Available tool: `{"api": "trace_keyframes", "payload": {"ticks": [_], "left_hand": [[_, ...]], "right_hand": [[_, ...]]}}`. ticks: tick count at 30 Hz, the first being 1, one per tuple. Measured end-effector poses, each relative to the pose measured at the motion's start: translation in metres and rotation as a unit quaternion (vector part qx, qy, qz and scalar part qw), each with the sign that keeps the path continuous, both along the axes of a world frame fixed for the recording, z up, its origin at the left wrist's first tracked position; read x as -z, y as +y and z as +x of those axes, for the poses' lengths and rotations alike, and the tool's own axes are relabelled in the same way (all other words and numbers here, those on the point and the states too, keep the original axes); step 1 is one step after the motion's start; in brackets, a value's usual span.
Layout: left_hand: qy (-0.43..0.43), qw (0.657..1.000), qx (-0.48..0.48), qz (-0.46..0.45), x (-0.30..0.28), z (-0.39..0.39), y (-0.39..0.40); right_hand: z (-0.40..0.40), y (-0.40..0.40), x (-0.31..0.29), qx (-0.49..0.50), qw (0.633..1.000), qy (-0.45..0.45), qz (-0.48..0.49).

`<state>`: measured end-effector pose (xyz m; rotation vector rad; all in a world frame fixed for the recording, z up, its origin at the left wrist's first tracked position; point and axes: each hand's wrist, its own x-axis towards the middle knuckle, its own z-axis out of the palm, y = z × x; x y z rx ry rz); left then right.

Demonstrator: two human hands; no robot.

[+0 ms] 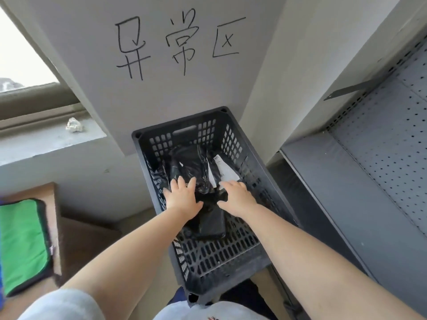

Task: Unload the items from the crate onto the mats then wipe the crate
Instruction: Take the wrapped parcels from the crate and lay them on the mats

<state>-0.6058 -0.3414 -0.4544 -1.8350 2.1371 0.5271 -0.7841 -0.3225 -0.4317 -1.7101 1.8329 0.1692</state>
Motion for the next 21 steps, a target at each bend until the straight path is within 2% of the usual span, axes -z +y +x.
{"api": "trace_keyframes", "payload": {"ticks": [5,9,14,18,21], "left_hand": [[0.019,0.995,-0.089,0.04,0.014,0.009,-0.02],[0.025,0.988,-0.135,0.073,0.016,0.007,-0.037],[0.048,0.98,-0.177,0.079,0.019,-0.003,-0.047],[0.045,0.977,-0.183,0.097,0.028,-0.014,-0.039],[0.04,0.978,-0.182,0.092,0.034,-0.013,-0.033]], "right_hand": [[0.008,-0.039,0.023,0.051,0.994,-0.08,0.055],[0.001,-0.07,0.034,0.034,0.993,-0.083,0.08],[0.004,-0.102,0.044,-0.053,0.99,-0.097,0.087],[0.011,-0.103,0.06,-0.186,0.979,-0.035,0.082],[0.018,-0.105,0.074,-0.224,0.972,-0.025,0.063]]}}
